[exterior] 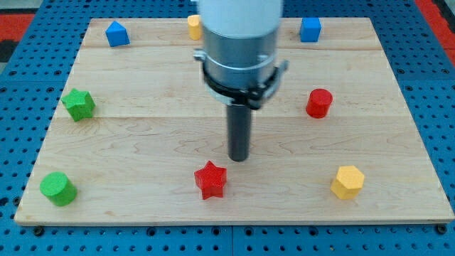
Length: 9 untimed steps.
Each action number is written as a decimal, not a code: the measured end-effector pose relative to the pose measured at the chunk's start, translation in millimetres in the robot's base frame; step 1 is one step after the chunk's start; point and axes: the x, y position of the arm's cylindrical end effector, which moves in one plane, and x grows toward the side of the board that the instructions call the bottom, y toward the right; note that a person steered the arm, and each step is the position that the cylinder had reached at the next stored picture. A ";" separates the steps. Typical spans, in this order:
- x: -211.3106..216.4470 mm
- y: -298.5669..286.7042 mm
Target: Place red star diagonally to the red circle
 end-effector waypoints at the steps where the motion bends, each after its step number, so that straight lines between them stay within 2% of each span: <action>1: 52.3 41.1; 2: 91.1 6.2; 3: 74.3 -59.6; 4: 30.5 -48.3; 5: 41.0 -57.5; 6: 38.7 -121.1; 8: 3.2 -66.3; 9: -36.1 -66.0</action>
